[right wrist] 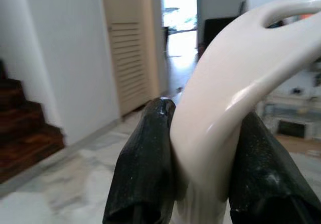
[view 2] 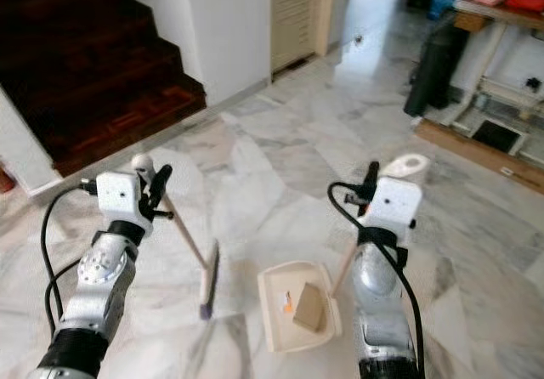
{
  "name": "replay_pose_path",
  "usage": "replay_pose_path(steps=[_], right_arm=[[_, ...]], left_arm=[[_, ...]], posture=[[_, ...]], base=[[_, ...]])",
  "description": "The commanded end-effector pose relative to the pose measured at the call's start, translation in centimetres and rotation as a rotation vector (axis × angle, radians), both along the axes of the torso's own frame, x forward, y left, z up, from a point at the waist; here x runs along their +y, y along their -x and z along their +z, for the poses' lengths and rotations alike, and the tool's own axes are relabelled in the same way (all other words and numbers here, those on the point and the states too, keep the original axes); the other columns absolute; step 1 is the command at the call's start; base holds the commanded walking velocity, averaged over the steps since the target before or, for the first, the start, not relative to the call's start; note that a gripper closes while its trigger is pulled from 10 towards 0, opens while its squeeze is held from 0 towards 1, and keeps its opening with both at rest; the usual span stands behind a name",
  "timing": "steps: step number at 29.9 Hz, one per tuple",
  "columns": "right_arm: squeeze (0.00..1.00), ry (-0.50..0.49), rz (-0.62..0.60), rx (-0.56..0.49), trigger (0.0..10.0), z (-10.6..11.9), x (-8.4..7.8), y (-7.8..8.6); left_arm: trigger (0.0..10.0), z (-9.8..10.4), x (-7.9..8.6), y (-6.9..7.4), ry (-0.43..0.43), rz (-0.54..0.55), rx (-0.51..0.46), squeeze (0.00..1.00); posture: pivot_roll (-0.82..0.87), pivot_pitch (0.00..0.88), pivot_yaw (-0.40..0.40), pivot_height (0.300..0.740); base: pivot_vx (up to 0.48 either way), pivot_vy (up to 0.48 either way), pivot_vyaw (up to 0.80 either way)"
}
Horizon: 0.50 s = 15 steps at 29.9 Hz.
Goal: Sweep floor
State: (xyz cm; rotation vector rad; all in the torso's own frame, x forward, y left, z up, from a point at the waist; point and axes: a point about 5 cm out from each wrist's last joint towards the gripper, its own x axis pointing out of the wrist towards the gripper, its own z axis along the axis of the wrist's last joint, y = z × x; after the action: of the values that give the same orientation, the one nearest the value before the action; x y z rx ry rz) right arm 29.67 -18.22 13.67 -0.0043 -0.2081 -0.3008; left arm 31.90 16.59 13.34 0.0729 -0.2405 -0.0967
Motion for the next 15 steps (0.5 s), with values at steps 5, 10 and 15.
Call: replay_pose_path(steps=[5,10,15], right_arm=[[0.00,-0.042,0.013,-0.066,10.0,1.34,-0.06,-0.15],[0.00,-0.045,0.024,-0.064,10.0,1.34,0.17,-0.24],[0.00,-0.051,0.042,-0.054,10.0,1.18,0.28,-0.30]], left_arm=[[10.0,1.59,-0.41,-0.17,0.005,-0.014,-0.071,0.00],[10.0,1.62,-0.39,-0.17,0.005,-0.013,-0.071,0.00],[10.0,1.56,-0.27,-0.15,0.005,-0.009,-0.067,0.00]], posture=[[-0.10,0.000,0.008,0.740],[-0.10,0.000,0.007,0.740],[-0.09,0.000,0.006,0.740]], base=[[0.000,0.382,0.00],[0.000,0.461,0.00],[0.000,0.480,0.00]])
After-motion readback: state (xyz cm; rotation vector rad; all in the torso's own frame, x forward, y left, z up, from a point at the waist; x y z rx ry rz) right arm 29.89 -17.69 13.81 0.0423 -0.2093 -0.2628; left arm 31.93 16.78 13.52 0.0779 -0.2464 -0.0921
